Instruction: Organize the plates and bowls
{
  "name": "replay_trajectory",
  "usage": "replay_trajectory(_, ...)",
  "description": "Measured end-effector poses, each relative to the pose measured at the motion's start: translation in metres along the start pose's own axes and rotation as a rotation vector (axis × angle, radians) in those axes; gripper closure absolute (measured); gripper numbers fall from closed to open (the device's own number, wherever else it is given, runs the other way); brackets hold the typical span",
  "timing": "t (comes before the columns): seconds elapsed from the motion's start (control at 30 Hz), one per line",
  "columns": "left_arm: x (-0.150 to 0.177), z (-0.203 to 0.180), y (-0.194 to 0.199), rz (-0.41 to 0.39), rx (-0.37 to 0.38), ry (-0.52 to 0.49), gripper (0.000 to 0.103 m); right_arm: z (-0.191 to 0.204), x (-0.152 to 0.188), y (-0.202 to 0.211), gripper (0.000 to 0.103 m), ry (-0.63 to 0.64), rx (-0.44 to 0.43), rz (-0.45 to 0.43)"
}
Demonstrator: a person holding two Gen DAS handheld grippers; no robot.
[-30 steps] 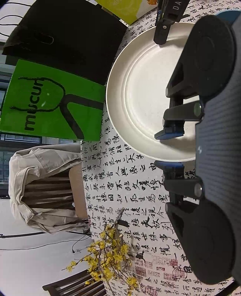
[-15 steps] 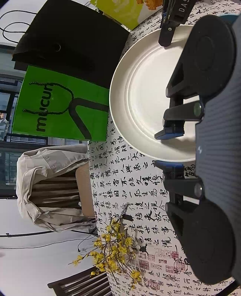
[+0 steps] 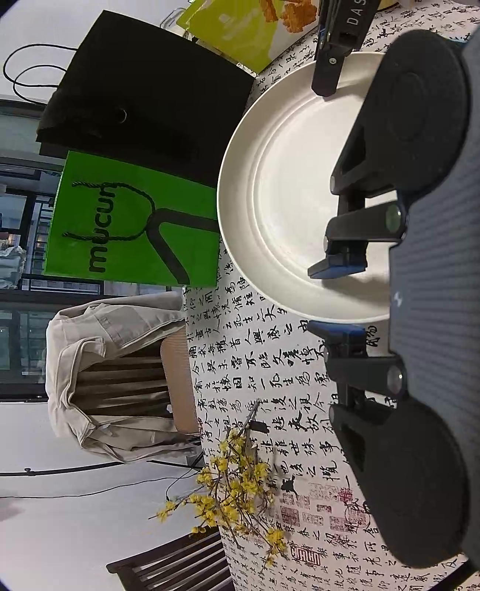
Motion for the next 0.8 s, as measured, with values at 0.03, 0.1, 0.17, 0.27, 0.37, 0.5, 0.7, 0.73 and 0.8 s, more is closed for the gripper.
replay_trajectory(0.03, 0.001, 0.000, 0.002, -0.002, 0.000, 0.001, 0.078, 0.001, 0.001, 0.002, 0.092, 0.001, 0.001, -0.003)
replay_trajectory(0.1, 0.002, 0.001, 0.006, -0.007, -0.001, 0.003, 0.078, 0.002, 0.002, 0.006, 0.092, 0.004, -0.002, -0.007)
replay_trajectory(0.17, 0.003, 0.001, 0.010, -0.011, 0.000, 0.001, 0.078, 0.004, 0.004, 0.010, 0.092, 0.007, -0.002, -0.013)
replay_trajectory(0.27, 0.007, 0.003, 0.015, -0.018, -0.001, 0.003, 0.078, 0.006, 0.006, 0.015, 0.092, 0.010, -0.005, -0.019)
replay_trajectory(0.37, 0.010, 0.005, 0.021, -0.024, 0.000, 0.007, 0.078, 0.009, 0.008, 0.020, 0.092, 0.014, -0.004, -0.026)
replay_trajectory(0.5, 0.013, 0.008, 0.029, -0.032, 0.000, 0.012, 0.078, 0.014, 0.012, 0.026, 0.092, 0.019, -0.008, -0.032)
replay_trajectory(0.7, 0.019, 0.015, 0.039, -0.043, 0.005, 0.020, 0.078, 0.023, 0.018, 0.034, 0.092, 0.036, -0.015, -0.037)
replay_trajectory(0.73, 0.020, 0.015, 0.041, -0.045, 0.006, 0.020, 0.078, 0.024, 0.019, 0.036, 0.092, 0.036, -0.016, -0.038)
replay_trajectory(0.8, 0.022, 0.017, 0.045, -0.049, 0.006, 0.019, 0.078, 0.026, 0.021, 0.039, 0.092, 0.039, -0.016, -0.042)
Point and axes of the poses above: each gripper's, at about its wrist camera, not at the fingertips, and y roughly against the way its jaws point, z to its left, x to its underside, the point moved 8 cm from there along -y, roughly the way its jaws point, and after that the axes turned 11 degrees about z, right-handed, at the moved point
